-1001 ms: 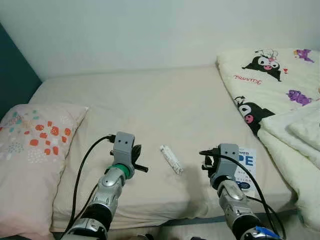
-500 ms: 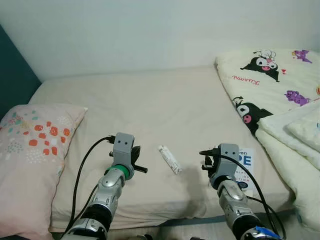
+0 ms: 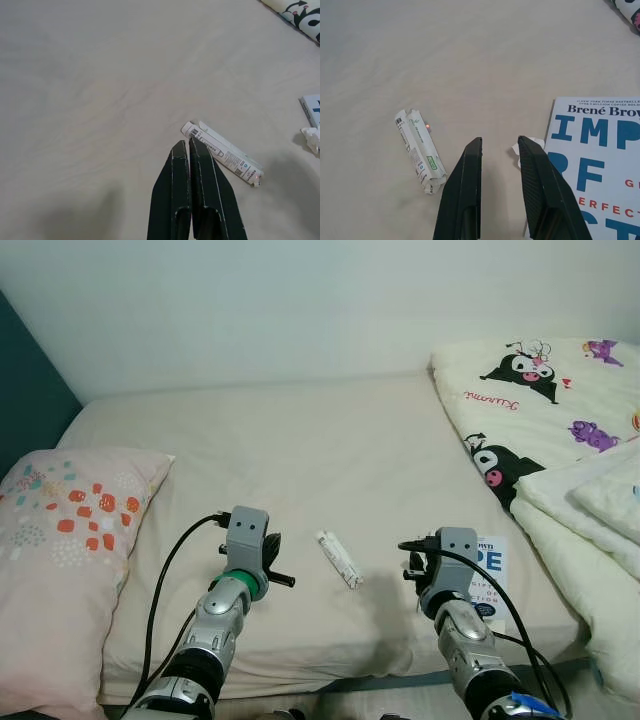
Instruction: Clean up the room
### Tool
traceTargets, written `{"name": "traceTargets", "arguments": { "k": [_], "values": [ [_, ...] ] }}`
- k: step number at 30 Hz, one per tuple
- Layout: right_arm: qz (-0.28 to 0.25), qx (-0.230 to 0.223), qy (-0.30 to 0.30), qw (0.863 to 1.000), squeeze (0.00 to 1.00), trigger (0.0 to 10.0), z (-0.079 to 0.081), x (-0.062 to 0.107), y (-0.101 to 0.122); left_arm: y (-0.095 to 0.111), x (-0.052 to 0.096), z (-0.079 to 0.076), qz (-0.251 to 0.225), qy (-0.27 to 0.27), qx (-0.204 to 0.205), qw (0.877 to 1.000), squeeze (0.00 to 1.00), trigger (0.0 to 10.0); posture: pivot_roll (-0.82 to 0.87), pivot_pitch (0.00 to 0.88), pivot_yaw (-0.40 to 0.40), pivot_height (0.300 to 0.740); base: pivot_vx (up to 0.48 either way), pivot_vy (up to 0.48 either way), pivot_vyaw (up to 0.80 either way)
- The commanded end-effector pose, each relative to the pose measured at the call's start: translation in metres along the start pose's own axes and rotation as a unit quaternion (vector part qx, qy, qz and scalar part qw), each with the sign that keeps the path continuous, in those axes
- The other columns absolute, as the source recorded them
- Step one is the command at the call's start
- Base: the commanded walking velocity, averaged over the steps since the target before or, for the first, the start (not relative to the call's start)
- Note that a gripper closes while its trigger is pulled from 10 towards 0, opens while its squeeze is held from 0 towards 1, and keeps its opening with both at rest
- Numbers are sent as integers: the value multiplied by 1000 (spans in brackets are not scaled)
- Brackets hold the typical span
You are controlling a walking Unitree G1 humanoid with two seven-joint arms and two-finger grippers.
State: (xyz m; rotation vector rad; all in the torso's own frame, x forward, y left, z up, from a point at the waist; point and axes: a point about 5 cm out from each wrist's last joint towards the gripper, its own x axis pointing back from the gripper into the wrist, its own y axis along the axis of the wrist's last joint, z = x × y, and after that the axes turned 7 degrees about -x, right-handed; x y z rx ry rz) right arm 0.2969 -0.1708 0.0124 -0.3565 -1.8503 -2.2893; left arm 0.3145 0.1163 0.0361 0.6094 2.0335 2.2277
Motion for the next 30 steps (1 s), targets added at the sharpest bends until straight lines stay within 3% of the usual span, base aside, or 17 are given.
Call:
{"name": "traceTargets", "arguments": {
  "k": [1,18,23,25,30],
  "values": [
    [13,2,3,1000,0,10000,1,1,-5,-7,2,0,18,-2,1,1000,0,10000,78,0,83,740,0,0,0],
    [16,20,21,999,0,10000,6,0,-4,-10,3,2,24,8,0,1000,0,10000,78,0,80,740,0,0,0],
    [18,22,23,999,0,10000,6,0,-4,-10,3,2,26,9,0,1000,0,10000,79,0,79,740,0,0,743],
    [14,4,17,1000,0,10000,5,1,-5,-11,4,2,27,10,0,1000,0,10000,78,0,78,740,0,0,0],
    [15,8,11,1000,0,10000,2,1,-5,-12,4,2,28,10,-1,1000,0,10000,78,0,78,740,0,0,0]
  ]
}}
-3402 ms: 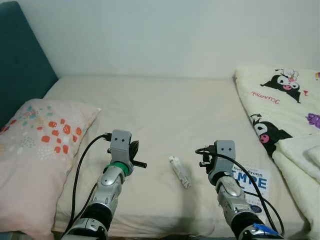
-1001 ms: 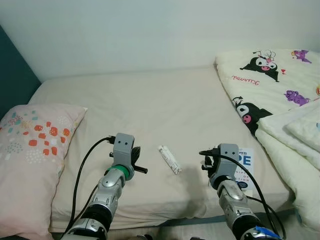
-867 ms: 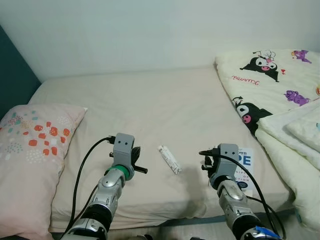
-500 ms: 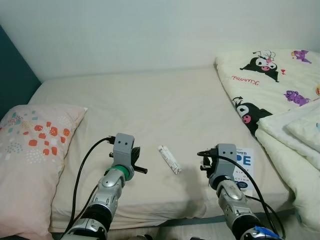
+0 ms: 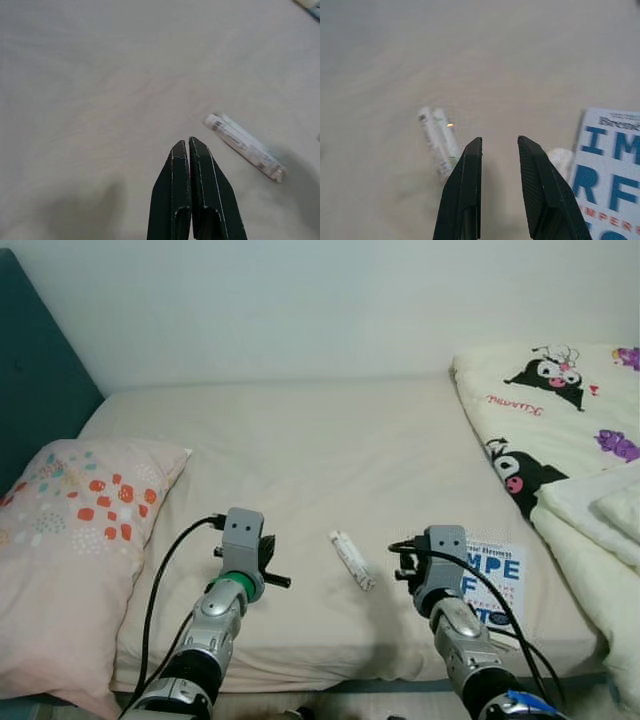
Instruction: Clean up the room
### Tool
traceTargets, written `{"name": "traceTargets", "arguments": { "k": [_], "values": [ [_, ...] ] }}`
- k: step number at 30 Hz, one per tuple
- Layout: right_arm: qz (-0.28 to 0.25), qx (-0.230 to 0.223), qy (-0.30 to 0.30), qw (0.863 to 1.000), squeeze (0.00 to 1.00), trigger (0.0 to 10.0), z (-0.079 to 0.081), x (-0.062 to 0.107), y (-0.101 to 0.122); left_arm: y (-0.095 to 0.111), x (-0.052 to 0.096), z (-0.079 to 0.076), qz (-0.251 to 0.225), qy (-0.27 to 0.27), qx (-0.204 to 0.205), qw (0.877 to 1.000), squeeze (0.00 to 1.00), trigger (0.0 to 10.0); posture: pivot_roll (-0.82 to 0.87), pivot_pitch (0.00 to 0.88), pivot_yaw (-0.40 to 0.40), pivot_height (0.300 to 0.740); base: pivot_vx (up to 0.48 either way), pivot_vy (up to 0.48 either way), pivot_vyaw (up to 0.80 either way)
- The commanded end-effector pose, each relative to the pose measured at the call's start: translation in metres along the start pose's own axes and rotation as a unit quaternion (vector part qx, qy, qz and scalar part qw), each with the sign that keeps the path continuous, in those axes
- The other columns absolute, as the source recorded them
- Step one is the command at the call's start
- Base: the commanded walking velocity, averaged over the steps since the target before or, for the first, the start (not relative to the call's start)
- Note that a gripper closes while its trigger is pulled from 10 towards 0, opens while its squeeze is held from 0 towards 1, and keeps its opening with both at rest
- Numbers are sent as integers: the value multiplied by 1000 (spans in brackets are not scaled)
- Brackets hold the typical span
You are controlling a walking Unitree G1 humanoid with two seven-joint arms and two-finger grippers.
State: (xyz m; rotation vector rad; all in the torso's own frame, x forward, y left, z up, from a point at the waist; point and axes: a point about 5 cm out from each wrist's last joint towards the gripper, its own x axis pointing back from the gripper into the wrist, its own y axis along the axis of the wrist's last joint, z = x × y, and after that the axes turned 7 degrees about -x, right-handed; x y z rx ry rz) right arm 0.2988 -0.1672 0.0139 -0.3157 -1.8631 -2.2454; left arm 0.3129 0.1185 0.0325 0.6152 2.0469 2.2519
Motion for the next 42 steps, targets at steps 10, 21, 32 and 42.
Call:
{"name": "traceTargets", "arguments": {
  "k": [10,21,32,42],
  "values": [
    [11,-8,-6,1000,0,10000,-1,2,-6,-7,2,1,16,0,-4,1000,0,10000,78,0,79,740,0,0,0],
    [12,-9,-6,1000,0,10000,0,2,-6,-6,2,0,15,-1,-3,1000,0,10000,79,0,80,740,0,0,0],
    [12,-9,-6,1000,0,10000,-1,2,-6,-6,2,-2,11,-11,-3,1000,0,10000,79,0,80,740,0,304,0],
    [13,-9,-6,1000,0,10000,-1,2,-6,-6,3,0,13,-2,-3,1000,0,10000,80,0,79,740,0,48,0]
  ]
}}
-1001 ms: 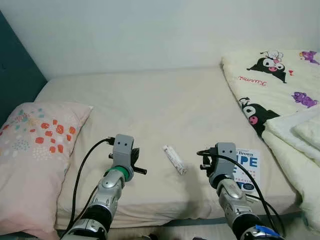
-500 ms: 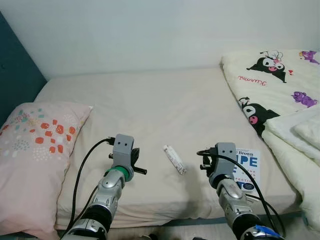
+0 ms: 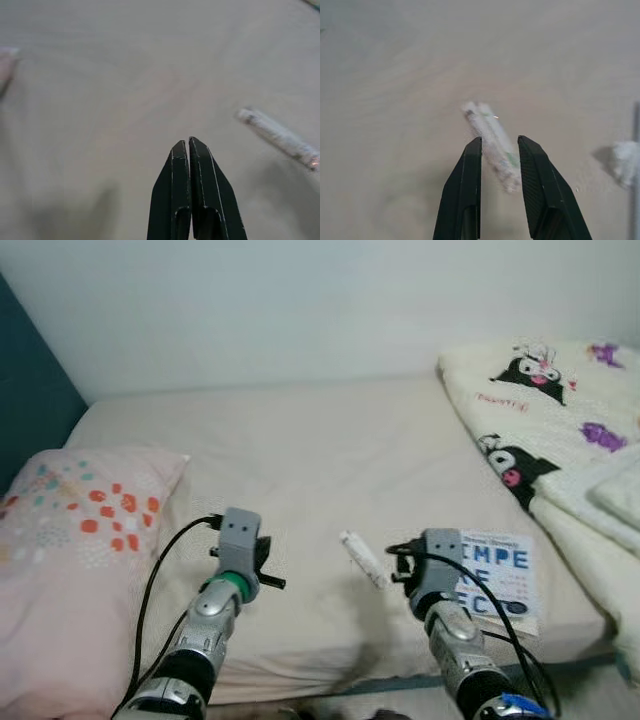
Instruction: Clean up the room
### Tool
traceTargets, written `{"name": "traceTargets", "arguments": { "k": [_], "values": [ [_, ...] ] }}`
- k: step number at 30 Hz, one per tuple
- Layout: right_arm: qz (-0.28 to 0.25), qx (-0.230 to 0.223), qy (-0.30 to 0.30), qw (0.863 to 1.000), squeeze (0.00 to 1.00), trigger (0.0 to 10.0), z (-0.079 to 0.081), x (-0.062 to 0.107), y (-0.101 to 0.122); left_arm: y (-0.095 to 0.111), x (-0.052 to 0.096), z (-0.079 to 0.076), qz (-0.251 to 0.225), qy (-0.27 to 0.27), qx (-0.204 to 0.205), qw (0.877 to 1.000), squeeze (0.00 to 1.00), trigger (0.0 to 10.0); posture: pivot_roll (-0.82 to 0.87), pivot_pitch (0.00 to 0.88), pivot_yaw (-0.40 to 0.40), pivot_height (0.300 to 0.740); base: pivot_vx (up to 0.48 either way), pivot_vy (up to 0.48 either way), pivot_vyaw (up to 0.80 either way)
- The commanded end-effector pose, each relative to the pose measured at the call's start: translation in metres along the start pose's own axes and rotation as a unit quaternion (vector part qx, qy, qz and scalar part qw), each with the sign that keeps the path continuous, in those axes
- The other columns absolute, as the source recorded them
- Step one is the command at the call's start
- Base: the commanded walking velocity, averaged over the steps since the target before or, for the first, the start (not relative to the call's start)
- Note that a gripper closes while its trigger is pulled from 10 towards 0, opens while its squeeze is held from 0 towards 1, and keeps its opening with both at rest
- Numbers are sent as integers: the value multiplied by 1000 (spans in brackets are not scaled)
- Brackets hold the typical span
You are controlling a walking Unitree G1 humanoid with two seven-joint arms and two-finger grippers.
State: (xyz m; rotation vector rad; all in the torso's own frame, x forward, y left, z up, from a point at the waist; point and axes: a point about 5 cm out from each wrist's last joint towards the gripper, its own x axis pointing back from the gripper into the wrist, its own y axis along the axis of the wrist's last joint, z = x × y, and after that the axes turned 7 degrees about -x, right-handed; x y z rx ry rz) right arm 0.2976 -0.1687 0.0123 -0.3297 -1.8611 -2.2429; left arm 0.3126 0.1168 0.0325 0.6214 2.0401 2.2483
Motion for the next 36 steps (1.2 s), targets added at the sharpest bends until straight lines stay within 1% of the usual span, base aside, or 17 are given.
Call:
{"name": "traceTargets", "arguments": {
  "k": [1,9,11,14,19,20,22,36],
  "values": [
    [9,-9,-3,1000,0,10000,1,1,-5,-7,3,2,13,2,-2,1000,0,10000,80,0,79,740,0,0,0],
    [9,-9,-3,1000,0,10000,1,1,-4,-6,3,2,13,0,-5,1000,0,10000,80,0,79,740,0,0,0],
    [9,-9,-3,1000,0,10000,1,1,-4,-6,3,1,11,-6,-15,1000,0,10000,80,0,79,740,0,0,0],
    [9,-10,-3,1000,0,10000,1,1,-5,-6,3,-1,11,-11,-25,1000,0,10000,80,0,79,740,0,-462,0],
    [10,-10,-4,1000,0,10000,1,1,-5,-7,3,-2,13,-10,-18,1000,0,10000,80,0,79,740,0,-480,0],
    [10,-10,-4,1000,0,10000,1,1,-5,-7,3,-1,15,-6,-9,1000,0,10000,80,0,79,740,0,0,0],
    [10,-10,-4,1000,0,10000,1,1,-5,-8,3,0,18,1,-3,1000,0,10000,80,0,79,740,0,0,0],
    [11,-10,-4,1000,0,10000,1,1,-5,-8,3,1,20,1,-4,1000,0,10000,81,0,79,740,0,0,0]
  ]
}}
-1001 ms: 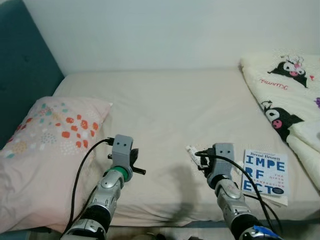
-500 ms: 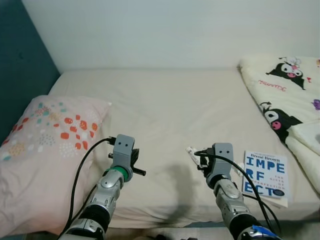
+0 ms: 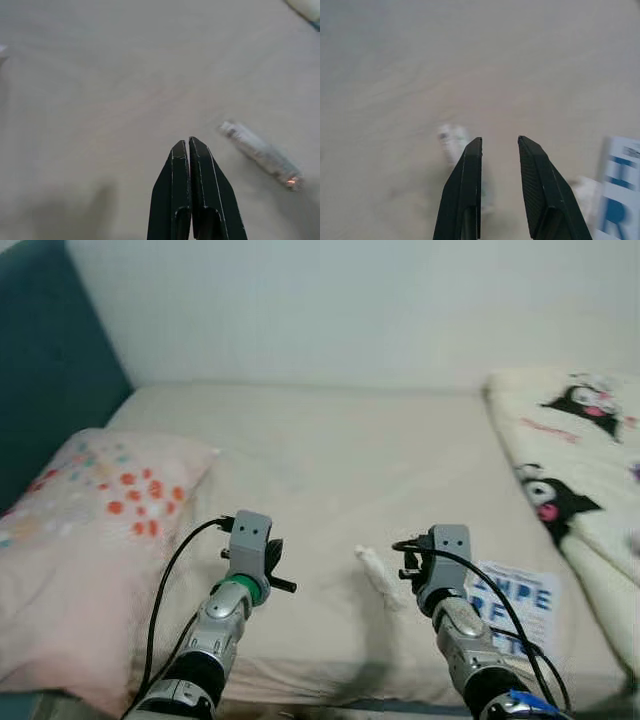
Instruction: Clean up the room
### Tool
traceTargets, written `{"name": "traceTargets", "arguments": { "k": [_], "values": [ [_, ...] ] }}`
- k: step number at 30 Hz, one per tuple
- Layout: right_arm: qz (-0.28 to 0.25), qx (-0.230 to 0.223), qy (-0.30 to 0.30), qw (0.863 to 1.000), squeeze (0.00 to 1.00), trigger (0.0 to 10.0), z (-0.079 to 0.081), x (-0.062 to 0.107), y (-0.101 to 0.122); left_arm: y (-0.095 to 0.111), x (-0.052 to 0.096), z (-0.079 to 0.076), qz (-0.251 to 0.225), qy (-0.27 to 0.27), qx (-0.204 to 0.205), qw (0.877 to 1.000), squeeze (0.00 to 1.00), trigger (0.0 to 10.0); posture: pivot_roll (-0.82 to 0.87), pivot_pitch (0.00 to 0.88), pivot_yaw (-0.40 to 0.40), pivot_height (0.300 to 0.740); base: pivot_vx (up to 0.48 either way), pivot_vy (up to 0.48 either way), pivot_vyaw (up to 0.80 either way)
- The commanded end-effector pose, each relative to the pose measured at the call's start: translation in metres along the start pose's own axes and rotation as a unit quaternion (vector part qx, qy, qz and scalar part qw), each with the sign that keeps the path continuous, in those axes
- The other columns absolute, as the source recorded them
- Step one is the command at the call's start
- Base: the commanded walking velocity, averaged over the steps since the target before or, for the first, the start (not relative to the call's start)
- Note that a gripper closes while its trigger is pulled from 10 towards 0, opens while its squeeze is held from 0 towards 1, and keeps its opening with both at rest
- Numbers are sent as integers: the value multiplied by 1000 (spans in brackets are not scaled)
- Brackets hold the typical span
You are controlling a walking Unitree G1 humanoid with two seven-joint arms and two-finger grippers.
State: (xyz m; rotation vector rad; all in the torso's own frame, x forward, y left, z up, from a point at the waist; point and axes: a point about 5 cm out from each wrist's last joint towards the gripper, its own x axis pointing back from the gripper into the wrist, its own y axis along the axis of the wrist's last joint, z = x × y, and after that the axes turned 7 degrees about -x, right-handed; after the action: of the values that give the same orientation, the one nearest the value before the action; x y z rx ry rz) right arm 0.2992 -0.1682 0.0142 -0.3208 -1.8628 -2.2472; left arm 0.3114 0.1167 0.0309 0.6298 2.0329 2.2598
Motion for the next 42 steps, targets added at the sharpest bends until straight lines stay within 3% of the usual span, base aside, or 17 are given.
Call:
{"name": "traceTargets", "arguments": {
  "k": [1,12,20,42],
  "values": [
    [14,-10,-6,1000,0,10000,0,3,-7,-6,2,2,16,1,-1,1000,0,10000,81,0,79,740,0,0,0],
    [17,-9,-6,1000,0,10000,0,3,-8,-6,2,-3,12,-17,-23,1000,0,10000,81,0,79,740,0,-169,0],
    [18,-8,-6,1000,0,10000,0,3,-8,-7,2,0,17,-2,1,1000,0,10000,81,0,79,740,0,-120,0],
    [17,-13,-2,1000,0,10000,0,2,-8,-7,2,1,19,-3,1,1000,0,10000,82,0,79,740,0,0,0]
  ]
}}
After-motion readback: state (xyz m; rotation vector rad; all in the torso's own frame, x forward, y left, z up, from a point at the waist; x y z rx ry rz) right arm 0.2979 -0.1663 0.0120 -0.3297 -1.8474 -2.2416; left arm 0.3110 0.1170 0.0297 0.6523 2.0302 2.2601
